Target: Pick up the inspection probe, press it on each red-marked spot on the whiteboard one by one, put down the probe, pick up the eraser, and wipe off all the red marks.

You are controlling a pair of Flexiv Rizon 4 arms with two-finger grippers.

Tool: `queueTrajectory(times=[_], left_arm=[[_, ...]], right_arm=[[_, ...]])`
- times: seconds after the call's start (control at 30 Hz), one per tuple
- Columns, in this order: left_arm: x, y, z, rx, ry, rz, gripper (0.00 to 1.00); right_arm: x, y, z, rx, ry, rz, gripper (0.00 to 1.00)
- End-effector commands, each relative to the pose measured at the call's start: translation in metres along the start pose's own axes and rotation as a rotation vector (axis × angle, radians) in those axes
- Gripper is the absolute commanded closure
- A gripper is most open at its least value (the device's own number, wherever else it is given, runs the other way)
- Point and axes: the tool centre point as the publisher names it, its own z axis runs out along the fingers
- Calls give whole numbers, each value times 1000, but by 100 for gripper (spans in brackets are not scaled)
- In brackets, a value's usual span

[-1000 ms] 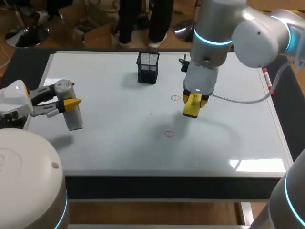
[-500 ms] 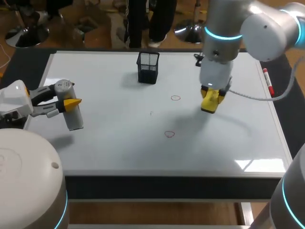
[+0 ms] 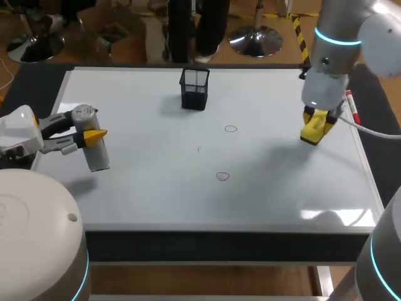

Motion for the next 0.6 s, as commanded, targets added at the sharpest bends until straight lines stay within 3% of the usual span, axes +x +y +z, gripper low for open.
queueTrajectory(times=[0.03,0.6], left_arm=[[0,-1,0,0,0,1,100],[0,-1,0,0,0,1,100]], right_arm=[[15,-3,-3,-1,-34,4,100],[16,-4,-6,-3,-59,17,100]])
